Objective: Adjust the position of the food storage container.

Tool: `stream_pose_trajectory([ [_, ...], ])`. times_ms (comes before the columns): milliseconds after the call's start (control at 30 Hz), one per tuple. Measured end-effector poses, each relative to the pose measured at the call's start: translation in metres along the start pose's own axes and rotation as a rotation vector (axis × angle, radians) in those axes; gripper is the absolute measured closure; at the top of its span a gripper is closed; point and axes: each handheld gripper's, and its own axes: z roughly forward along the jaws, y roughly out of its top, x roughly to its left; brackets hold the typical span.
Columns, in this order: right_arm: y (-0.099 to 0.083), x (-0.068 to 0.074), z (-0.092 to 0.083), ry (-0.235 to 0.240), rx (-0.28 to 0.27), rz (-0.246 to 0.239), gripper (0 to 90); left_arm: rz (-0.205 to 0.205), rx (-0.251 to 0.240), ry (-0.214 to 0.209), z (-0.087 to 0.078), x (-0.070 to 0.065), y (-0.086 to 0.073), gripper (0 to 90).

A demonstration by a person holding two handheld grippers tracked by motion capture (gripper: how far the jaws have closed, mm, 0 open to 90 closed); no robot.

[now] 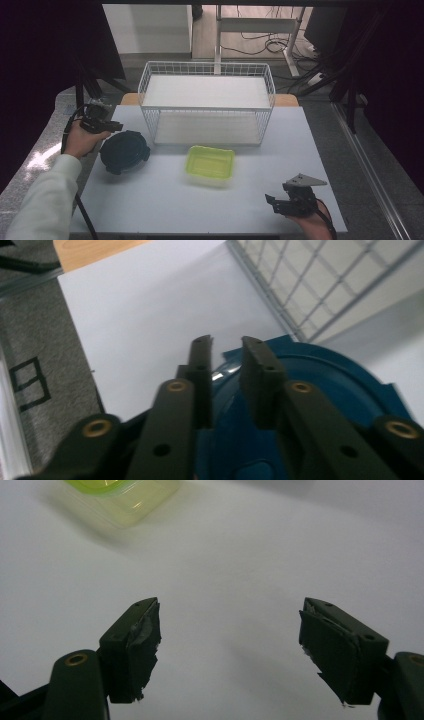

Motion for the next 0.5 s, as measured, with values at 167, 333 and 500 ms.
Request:
stream_pose_trajectory([
  [167, 0.0, 0.0, 0.001, -0.002, 0.003, 0.001, 24.3, -0.018, 0.007, 0.021, 0.007, 0.011, 0.001, 87.5],
  [333, 0.0, 0.0, 0.002, -0.005, 0.012, -0.002, 24.3, -0.021, 0.064, 0.056, 0.024, 0.023, -0.001, 90.0],
  [500, -0.001, 0.0, 0.002, -0.009, 0.012, -0.002, 24.3, -0.021, 0.096, 0.07, 0.029, 0.03, -0.004, 90.0],
])
